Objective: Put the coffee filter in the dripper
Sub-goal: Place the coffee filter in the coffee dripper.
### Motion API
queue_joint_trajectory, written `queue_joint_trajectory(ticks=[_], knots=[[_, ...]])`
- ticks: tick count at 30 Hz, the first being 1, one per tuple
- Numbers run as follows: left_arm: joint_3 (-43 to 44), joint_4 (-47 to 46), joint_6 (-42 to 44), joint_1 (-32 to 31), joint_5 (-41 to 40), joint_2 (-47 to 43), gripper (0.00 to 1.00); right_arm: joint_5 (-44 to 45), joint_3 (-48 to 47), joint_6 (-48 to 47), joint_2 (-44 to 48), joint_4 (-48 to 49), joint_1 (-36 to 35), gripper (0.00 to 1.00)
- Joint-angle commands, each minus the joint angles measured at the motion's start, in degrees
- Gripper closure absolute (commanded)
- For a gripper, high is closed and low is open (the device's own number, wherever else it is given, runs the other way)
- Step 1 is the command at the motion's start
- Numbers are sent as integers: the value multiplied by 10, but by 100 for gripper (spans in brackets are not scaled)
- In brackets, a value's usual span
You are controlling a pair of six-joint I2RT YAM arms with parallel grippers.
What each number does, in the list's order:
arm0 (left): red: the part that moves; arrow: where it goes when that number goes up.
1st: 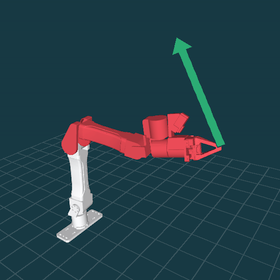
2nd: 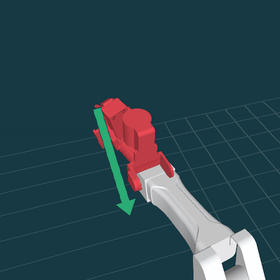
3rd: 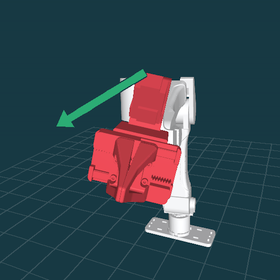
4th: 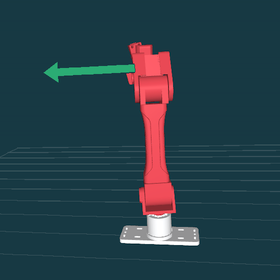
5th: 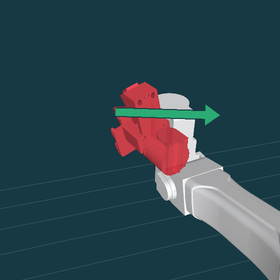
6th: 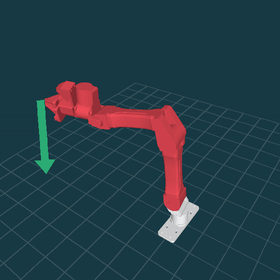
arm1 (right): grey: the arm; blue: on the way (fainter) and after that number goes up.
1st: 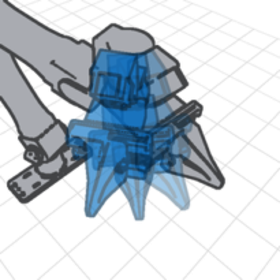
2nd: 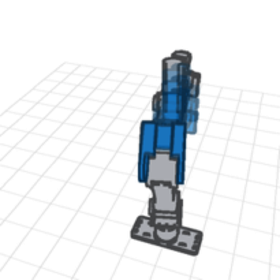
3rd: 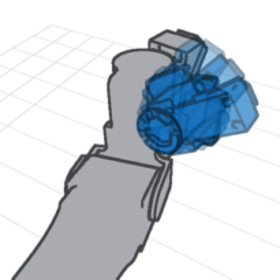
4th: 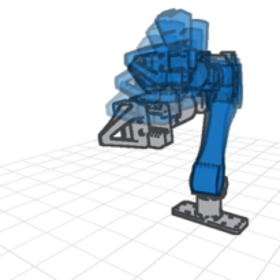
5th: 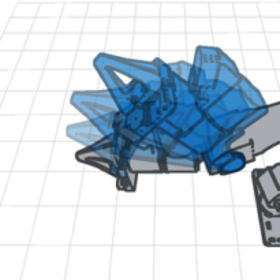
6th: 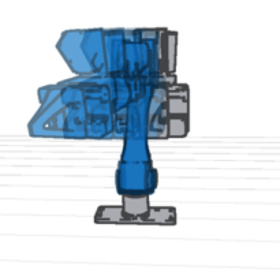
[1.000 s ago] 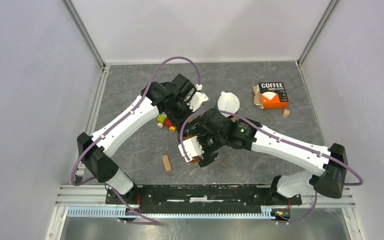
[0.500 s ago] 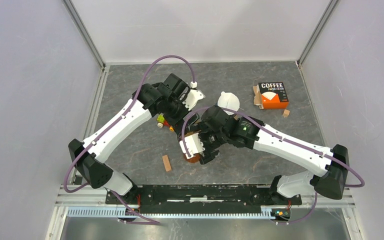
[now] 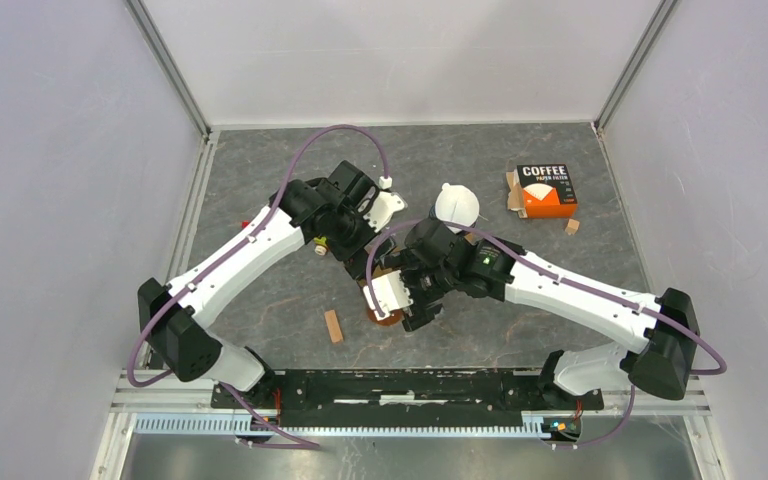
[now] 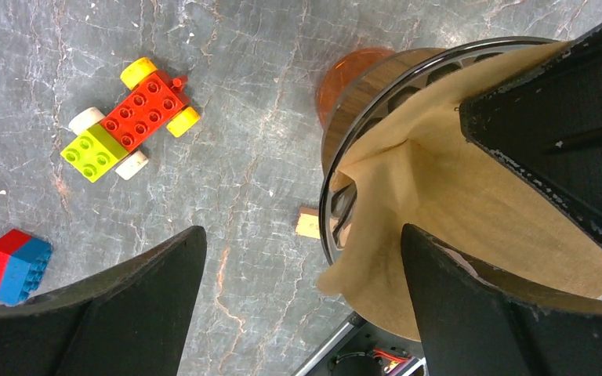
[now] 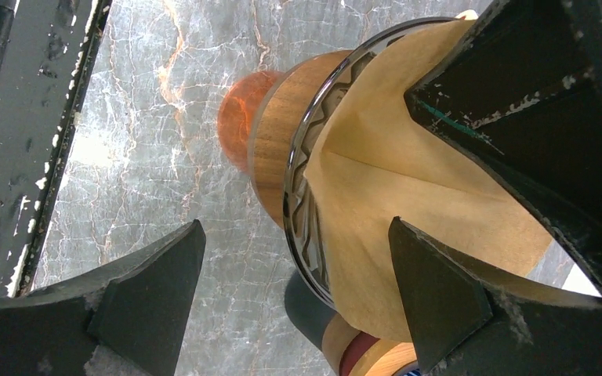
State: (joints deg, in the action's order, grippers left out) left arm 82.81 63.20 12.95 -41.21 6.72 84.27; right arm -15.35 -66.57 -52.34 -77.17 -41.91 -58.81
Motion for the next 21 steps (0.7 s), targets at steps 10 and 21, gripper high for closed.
queue_joint_trajectory(ticks=[10, 21], knots=[[-21, -31, 17, 2, -11, -9, 0, 13, 20, -13, 4, 8, 1, 7], [-11, -29, 19, 2, -14, -17, 0, 9, -10, -10, 7, 3, 1, 6]])
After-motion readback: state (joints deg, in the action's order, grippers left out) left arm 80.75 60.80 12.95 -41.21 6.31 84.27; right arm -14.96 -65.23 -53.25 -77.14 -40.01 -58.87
